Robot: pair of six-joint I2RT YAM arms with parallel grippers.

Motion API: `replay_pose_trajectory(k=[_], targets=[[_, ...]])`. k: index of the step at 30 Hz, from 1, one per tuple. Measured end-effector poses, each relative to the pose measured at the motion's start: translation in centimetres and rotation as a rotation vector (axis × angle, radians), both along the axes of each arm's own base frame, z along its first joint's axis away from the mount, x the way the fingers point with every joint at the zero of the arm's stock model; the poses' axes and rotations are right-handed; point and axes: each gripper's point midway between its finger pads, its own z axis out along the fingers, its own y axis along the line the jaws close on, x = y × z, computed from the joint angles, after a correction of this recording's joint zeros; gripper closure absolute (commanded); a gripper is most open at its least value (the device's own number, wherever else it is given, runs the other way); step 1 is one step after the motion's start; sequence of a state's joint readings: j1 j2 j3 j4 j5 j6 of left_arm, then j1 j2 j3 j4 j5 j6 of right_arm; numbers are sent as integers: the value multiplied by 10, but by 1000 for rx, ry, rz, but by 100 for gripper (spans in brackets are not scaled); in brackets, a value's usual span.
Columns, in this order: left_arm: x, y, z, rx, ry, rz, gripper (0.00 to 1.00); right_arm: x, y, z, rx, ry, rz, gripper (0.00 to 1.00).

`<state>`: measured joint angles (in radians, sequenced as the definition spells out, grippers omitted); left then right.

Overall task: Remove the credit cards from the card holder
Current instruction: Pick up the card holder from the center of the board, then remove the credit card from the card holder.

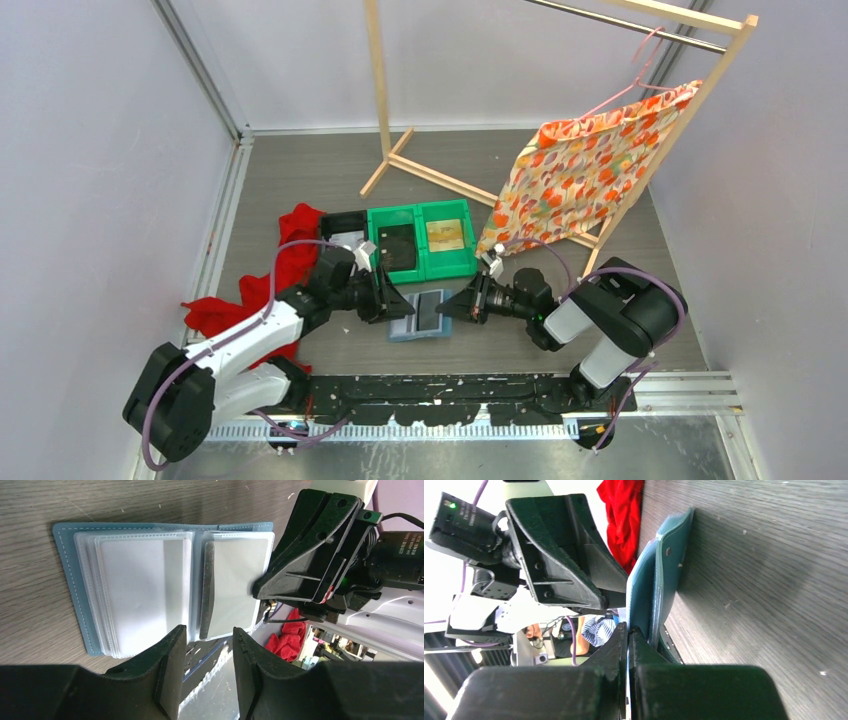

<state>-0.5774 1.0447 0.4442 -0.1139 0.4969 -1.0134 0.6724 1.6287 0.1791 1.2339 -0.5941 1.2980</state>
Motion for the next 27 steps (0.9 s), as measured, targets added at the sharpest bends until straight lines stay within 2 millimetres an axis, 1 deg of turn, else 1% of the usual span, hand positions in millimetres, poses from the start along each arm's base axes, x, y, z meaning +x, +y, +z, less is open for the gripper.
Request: replay_pose_trajectory(k=[4, 8, 12, 20, 23, 27], targets=[[1, -4, 4, -32, 1, 2, 59, -1, 2, 11, 42, -16, 11, 99], [3, -7, 4, -57, -3, 7, 59, -2, 3, 18, 66, -23, 19, 99], [2, -6, -1, -64, 5, 15, 59, -2, 3, 20, 74, -23, 23, 99], [0, -10, -11, -134, 25, 41, 64, -3, 3, 21, 80, -18, 24, 99], [1, -12, -10, -173, 24, 53, 65, -3, 3, 21, 80, -15, 24, 99], [3, -15, -1, -218, 7, 61, 67, -3, 3, 22, 82, -13, 23, 99]])
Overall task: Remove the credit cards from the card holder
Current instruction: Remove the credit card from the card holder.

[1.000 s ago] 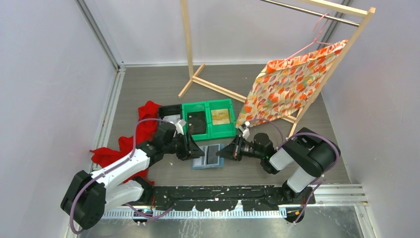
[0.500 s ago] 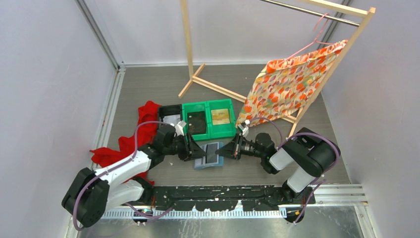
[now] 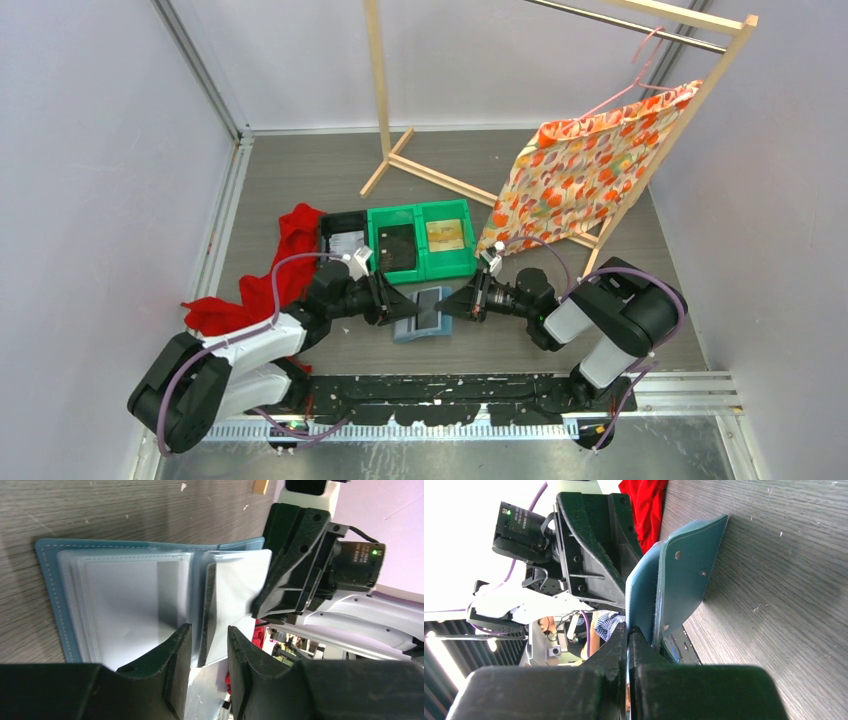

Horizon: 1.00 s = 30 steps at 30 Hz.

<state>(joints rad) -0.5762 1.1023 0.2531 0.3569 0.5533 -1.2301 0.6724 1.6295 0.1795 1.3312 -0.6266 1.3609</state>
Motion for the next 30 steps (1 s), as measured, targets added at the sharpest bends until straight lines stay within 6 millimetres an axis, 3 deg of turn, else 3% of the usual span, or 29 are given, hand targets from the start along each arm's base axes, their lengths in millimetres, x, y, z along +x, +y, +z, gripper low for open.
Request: replay_pose_trajectory(k=[8, 19, 24, 30], targets=[[1, -1, 20, -50, -49, 6, 62, 0, 1, 1, 3, 2, 0, 99], [-2, -1, 28, -78, -41, 12, 61, 2, 3, 23, 54, -33, 7, 99], [-3, 0, 38, -100, -71, 13, 61, 2, 4, 25, 60, -32, 9, 99], [-4, 0, 36, -101, -48, 19, 61, 3, 5, 26, 63, -33, 12, 99]])
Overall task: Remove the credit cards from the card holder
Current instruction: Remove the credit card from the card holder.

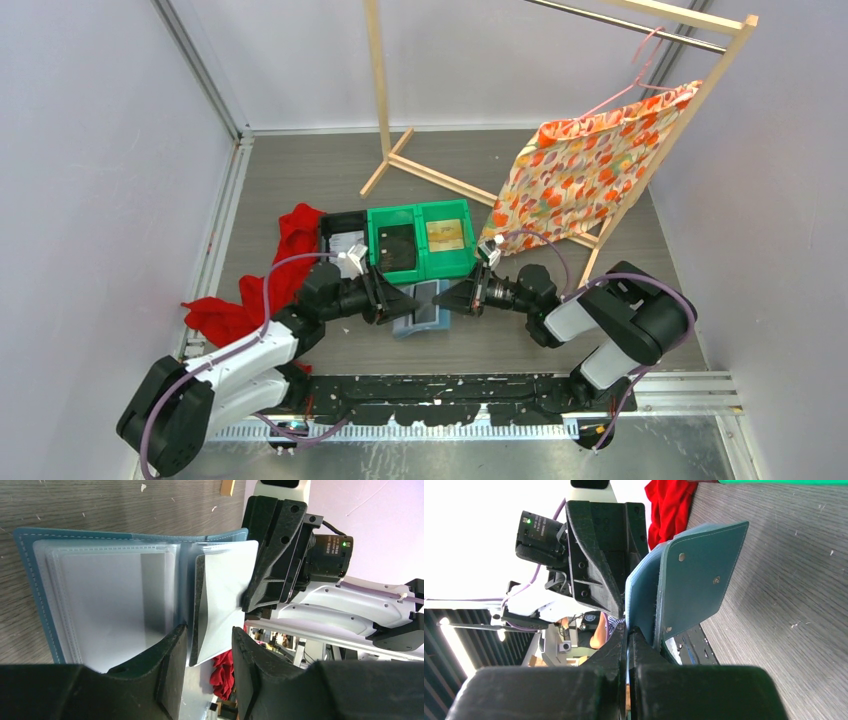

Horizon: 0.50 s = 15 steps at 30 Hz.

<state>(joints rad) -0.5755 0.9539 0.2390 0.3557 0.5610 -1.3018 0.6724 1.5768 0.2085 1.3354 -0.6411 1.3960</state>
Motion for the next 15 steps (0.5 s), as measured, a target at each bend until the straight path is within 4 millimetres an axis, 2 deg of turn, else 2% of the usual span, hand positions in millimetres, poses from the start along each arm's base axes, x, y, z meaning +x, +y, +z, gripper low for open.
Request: replay_pose_trajectory(k=[4, 10, 15], targets=[[1, -1, -3, 5, 9, -1, 62, 0, 0, 5, 10, -7, 0, 99], [2, -3, -2, -7, 3, -7, 72, 1, 1, 12, 26, -14, 1, 99], [-1, -1, -3, -38, -2, 2, 74, 1, 1, 13, 29, -9, 1, 99]])
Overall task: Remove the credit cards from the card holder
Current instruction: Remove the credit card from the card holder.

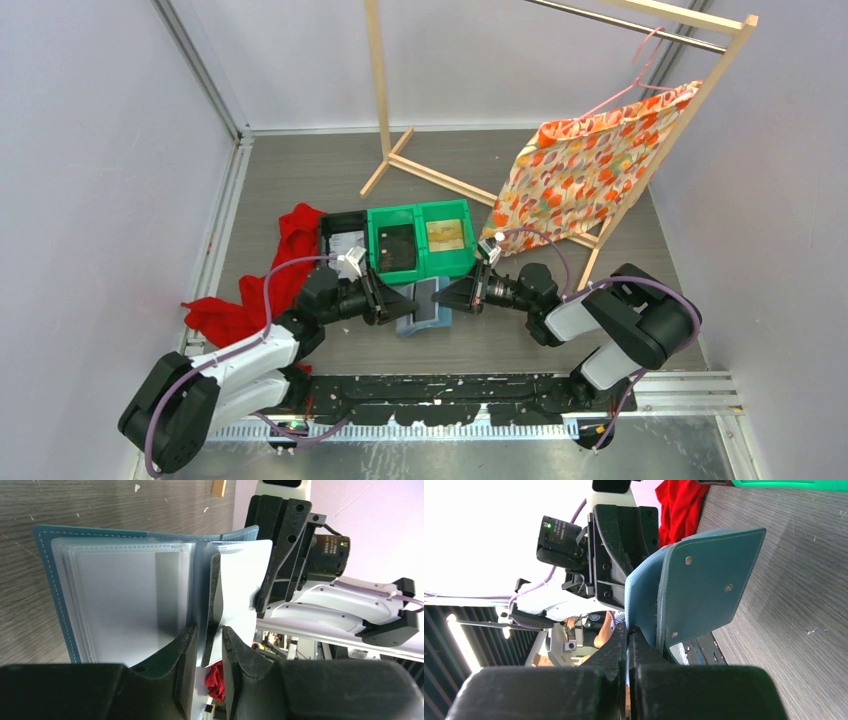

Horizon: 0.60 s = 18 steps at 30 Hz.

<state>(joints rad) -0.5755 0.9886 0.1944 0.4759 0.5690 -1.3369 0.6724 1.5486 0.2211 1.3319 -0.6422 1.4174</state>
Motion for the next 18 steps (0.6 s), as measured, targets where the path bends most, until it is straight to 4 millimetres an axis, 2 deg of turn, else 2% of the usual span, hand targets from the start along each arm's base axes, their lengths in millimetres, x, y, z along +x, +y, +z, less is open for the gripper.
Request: replay_pose_trajectory(k=[12, 18], targets=[[-3, 8, 20, -77, -64, 50, 83, 1, 1, 5, 16, -11, 0, 99], [-3, 10, 25, -98, -75, 66, 81, 1, 1, 7, 21, -14, 0, 99]])
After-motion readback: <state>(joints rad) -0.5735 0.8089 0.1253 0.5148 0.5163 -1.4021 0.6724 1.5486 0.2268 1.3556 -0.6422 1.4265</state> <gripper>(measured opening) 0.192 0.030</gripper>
